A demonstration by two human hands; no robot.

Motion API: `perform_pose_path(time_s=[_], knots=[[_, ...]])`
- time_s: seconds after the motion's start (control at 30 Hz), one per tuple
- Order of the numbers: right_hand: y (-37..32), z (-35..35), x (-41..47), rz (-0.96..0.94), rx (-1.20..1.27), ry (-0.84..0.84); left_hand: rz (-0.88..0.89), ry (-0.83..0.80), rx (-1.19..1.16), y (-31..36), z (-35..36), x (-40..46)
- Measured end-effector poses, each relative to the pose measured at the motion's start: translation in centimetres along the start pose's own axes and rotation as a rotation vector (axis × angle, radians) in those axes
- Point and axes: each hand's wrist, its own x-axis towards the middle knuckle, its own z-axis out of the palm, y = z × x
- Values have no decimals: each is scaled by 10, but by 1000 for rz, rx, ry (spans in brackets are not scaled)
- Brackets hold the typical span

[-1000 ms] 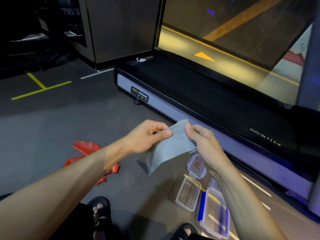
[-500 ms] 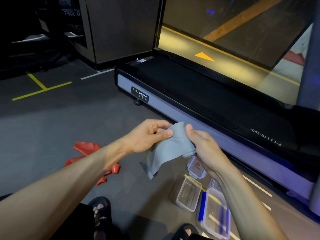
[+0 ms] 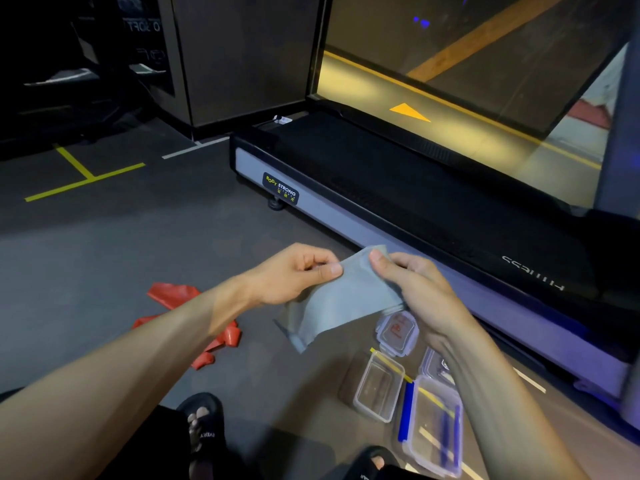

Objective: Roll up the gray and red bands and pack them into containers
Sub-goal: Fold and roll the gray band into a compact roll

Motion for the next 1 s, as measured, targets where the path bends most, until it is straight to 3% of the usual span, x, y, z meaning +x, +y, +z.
perform_pose_path(time_s=[0.5,0.63,0.8,1.0], knots=[[13,11,1,143,26,-107,66,48,179,-3,11,1],[13,13,1,116,-97,-95,103,117,253,-5,14,2],[9,6,3,120,-12,-37,39,33,142,3,12,-1],[7,2,0,81,41,-42,37,-1,194,7,9,-2]])
